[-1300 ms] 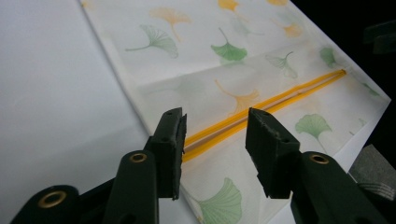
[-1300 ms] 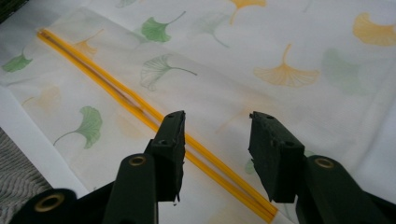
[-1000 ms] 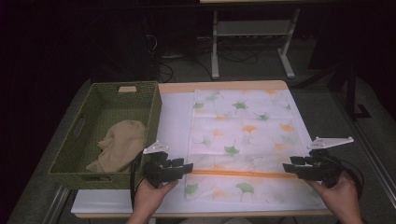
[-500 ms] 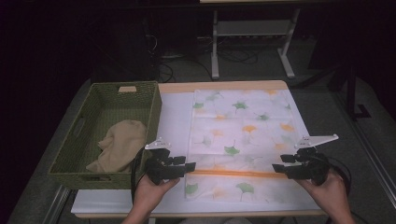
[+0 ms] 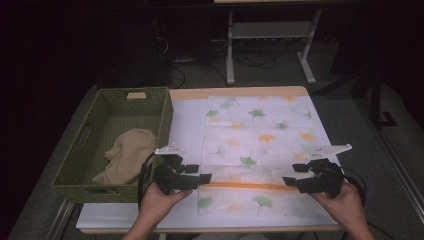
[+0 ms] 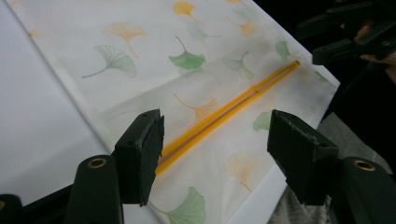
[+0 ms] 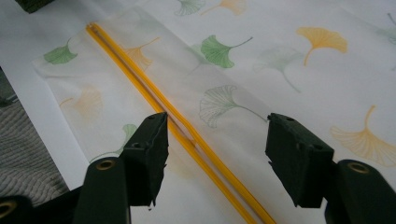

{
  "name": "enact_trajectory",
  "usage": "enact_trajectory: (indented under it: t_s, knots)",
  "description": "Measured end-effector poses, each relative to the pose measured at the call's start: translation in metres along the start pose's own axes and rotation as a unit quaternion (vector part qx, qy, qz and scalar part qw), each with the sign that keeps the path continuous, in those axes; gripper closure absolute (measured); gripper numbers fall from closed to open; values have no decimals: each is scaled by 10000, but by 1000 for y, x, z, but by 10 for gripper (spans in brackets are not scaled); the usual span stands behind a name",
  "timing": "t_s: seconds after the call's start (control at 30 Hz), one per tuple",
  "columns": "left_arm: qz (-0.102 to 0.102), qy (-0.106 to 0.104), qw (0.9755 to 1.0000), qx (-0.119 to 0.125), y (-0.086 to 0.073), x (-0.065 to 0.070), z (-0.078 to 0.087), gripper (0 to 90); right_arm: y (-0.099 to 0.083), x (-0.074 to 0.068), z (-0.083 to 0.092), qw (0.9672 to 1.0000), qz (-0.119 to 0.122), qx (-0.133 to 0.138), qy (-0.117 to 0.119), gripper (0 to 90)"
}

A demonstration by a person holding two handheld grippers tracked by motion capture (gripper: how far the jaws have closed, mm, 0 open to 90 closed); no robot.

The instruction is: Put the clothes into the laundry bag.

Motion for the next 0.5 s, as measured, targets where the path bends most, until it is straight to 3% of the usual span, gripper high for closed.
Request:
enact_trajectory:
  t_s: [0.07, 0.17, 0.33, 0.37, 0.5]
  knots:
    - [-44, -92, 9999, -23, 2, 0, 4, 331, 0, -1, -3, 10000, 32, -16, 7, 380]
    - [-69, -288, 9995, -67, 5, 0, 9, 301, -3, -3, -10, 9996, 270, -26, 21, 365]
    - [-28, -451, 9990, -32, 11, -3, 22, 289, -5, -5, -15, 9995, 312, -73, 73, 360]
    - [-8, -536, 9986, 45, 15, -6, 30, 289, -6, -5, -16, 9995, 301, -87, 84, 357]
    - [-89, -502, 9987, 82, 22, -14, 50, 285, -9, -5, -20, 9995, 273, -133, 113, 346]
Point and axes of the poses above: each handheld gripper's, and its own axes: z roughly backward along the jaws, y roughly out of its top, x roughly to its right, the point moved 5 cm from there along -z, roughly forward along the jaws, and after that the axes turned 6 degrees about -z, right-handed, at the moved point
